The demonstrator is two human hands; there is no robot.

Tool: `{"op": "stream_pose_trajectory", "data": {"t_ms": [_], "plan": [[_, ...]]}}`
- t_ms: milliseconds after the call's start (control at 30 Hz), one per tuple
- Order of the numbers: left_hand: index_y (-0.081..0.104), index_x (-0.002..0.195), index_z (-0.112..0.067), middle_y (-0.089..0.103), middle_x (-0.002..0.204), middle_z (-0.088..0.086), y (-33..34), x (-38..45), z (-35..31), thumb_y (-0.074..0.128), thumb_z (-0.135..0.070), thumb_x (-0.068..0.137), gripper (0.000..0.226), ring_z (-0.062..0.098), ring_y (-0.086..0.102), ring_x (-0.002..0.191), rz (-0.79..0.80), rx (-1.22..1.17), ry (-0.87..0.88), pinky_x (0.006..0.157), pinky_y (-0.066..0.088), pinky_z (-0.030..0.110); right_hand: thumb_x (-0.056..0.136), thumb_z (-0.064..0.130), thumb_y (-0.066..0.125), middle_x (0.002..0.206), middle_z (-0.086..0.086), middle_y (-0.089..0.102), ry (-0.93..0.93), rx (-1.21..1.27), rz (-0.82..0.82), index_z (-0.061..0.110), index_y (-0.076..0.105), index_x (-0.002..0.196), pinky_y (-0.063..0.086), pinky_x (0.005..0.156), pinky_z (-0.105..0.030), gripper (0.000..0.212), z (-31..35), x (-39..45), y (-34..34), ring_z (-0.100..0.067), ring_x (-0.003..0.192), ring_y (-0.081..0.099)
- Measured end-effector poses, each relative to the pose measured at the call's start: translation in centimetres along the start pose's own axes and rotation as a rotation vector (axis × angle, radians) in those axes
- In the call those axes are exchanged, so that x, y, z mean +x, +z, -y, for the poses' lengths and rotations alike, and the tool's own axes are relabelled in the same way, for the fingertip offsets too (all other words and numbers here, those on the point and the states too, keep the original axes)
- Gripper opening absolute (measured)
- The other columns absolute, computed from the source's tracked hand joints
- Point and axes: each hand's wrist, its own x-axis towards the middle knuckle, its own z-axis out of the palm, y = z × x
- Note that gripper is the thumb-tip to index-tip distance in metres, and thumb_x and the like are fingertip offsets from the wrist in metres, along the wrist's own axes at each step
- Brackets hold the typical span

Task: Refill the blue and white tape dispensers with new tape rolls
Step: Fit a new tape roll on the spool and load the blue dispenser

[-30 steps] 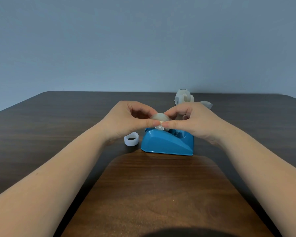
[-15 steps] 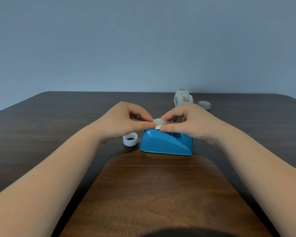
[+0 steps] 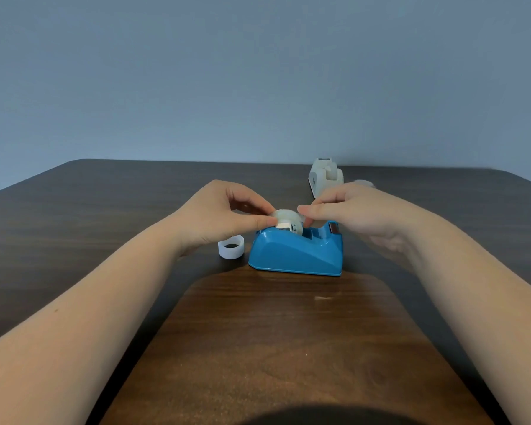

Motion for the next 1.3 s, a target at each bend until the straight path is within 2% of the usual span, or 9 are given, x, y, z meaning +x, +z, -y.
{"op": "stream_pose_trajectory", "data": {"t_ms": [333, 433, 533, 633, 700, 767, 867, 1067, 1300], "plan": [[0.074, 0.093, -0.029, 0.073, 0.095, -0.014, 0.1, 0.1, 0.2, 0.074, -0.030, 0.076, 0.017, -0.001, 0.064, 0.094, 0.007, 0.017, 0.021, 0.084, 0.049, 0.017, 0.081, 0.019, 0.067, 0.089, 0.004, 0.064, 0.008, 0.135, -0.015, 0.015, 0.072, 0.082, 0.041, 0.081, -0.026, 0.006, -0.1, 0.7, 0.4, -0.009, 0.092, 0.052], [0.067, 0.101, -0.039, 0.068, 0.102, -0.021, 0.6, 0.0, 0.3, 0.078, -0.036, 0.070, 0.033, -0.009, 0.060, 0.098, 0.090, 0.083, 0.053, 0.079, 0.048, 0.008, 0.080, 0.015, 0.066, 0.085, 0.003, 0.064, -0.005, 0.130, -0.013, 0.009, 0.072, 0.081, 0.040, 0.076, -0.025, 0.008, -0.1, 0.7, 0.3, -0.009, 0.087, 0.052], [0.065, 0.107, -0.035, 0.068, 0.104, -0.020, 0.9, 0.0, 0.3, 0.081, -0.033, 0.068, 0.042, -0.004, 0.062, 0.098, 0.124, 0.144, 0.071, 0.082, 0.050, 0.008, 0.079, 0.009, 0.065, 0.083, -0.005, 0.058, 0.004, 0.137, -0.039, -0.005, 0.070, 0.087, 0.036, 0.069, -0.025, 0.017, -0.5, 0.8, 0.0, -0.011, 0.079, 0.046], [0.065, 0.107, -0.034, 0.067, 0.102, -0.021, 0.9, 0.0, 0.1, 0.080, -0.033, 0.069, 0.041, -0.002, 0.062, 0.098, 0.118, 0.166, 0.080, 0.081, 0.050, 0.008, 0.075, 0.007, 0.064, 0.076, -0.005, 0.049, 0.021, 0.178, -0.075, 0.004, 0.065, 0.073, 0.029, 0.065, -0.029, 0.004, -0.7, 0.8, -0.6, -0.014, 0.075, 0.037], [0.065, 0.107, -0.034, 0.066, 0.101, -0.022, 1.0, 0.0, 0.1, 0.080, -0.032, 0.070, 0.040, -0.001, 0.062, 0.098, 0.120, 0.172, 0.085, 0.081, 0.050, 0.009, 0.073, 0.007, 0.065, 0.061, 0.003, 0.045, 0.037, 0.209, -0.080, 0.013, 0.055, 0.057, 0.026, 0.062, -0.029, 0.019, -1.1, 1.0, -1.3, -0.014, 0.069, 0.034], [0.064, 0.105, -0.035, 0.066, 0.100, -0.022, 1.0, 0.0, 0.1, 0.080, -0.032, 0.070, 0.039, -0.001, 0.061, 0.098, 0.117, 0.171, 0.087, 0.080, 0.051, 0.009, 0.073, 0.006, 0.064, 0.051, 0.008, 0.042, 0.033, 0.215, -0.076, 0.016, 0.050, 0.054, 0.024, 0.059, -0.028, 0.025, -1.6, 1.0, -2.1, -0.012, 0.064, 0.032], [0.065, 0.107, -0.032, 0.066, 0.101, -0.019, 1.0, 0.0, 0.3, 0.080, -0.033, 0.069, 0.041, 0.000, 0.062, 0.097, 0.084, 0.195, 0.090, 0.079, 0.053, 0.012, 0.075, 0.005, 0.062, 0.059, 0.003, 0.042, 0.026, 0.206, -0.068, 0.013, 0.054, 0.063, 0.025, 0.060, -0.030, 0.016, -2.2, 0.9, -2.9, -0.011, 0.064, 0.033], [0.067, 0.107, -0.030, 0.068, 0.102, -0.016, 0.8, 0.1, 0.6, 0.080, -0.035, 0.067, 0.043, 0.000, 0.062, 0.096, 0.051, 0.218, 0.076, 0.081, 0.053, 0.016, 0.073, 0.004, 0.063, 0.051, 0.007, 0.041, 0.022, 0.222, -0.117, 0.017, 0.054, 0.049, 0.023, 0.058, -0.030, 0.029, -3.4, 1.1, -4.0, -0.011, 0.063, 0.032], [0.068, 0.106, -0.030, 0.069, 0.101, -0.016, 0.8, 0.1, 0.6, 0.081, -0.035, 0.067, 0.042, 0.002, 0.063, 0.095, 0.047, 0.217, 0.070, 0.081, 0.054, 0.018, 0.072, 0.006, 0.066, 0.068, -0.004, 0.046, 0.051, 0.067, -0.075, 0.005, 0.066, 0.069, 0.023, 0.059, -0.031, 0.004, -4.6, 0.9, -4.8, -0.012, 0.067, 0.035]]}}
